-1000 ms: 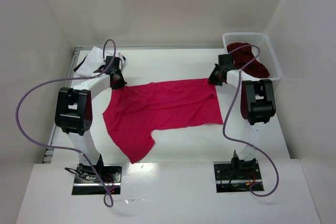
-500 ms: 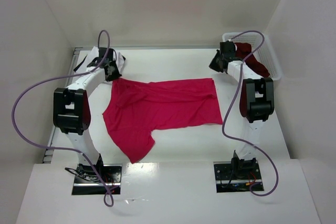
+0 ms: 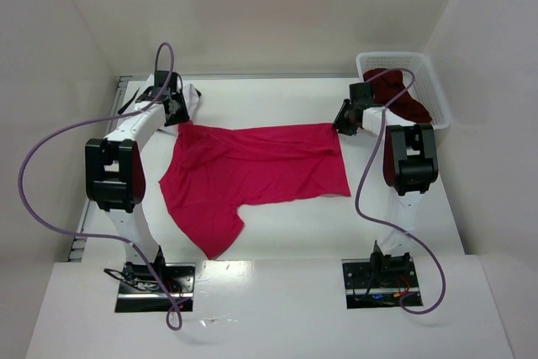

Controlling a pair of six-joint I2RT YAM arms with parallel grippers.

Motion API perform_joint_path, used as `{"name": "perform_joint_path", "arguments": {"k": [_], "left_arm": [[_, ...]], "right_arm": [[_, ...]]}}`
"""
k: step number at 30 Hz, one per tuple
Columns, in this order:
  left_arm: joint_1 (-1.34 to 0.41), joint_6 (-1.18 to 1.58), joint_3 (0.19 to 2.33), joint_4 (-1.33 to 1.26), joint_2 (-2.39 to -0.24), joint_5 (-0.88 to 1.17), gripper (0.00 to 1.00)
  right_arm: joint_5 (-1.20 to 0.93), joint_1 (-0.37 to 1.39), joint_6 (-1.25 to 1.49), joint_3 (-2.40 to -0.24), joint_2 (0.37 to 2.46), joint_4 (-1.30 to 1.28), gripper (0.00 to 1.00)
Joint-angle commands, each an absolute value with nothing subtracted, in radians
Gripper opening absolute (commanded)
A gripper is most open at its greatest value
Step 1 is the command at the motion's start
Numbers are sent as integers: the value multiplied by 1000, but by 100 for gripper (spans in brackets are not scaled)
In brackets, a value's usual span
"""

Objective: Fold and stack the t-shirts
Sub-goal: Fold the flattened tshirt in 1/3 of the way

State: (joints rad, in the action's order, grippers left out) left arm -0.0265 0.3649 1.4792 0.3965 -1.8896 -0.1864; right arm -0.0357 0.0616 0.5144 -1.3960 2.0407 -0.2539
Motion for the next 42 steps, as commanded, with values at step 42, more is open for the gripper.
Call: {"name": "perform_joint_path", "arguments": {"k": [42], "left_arm": [[-23,420,1253,330,-1793,18,58]], "right_arm": [[-114,103,518,-1292,1960,-207,50]]}}
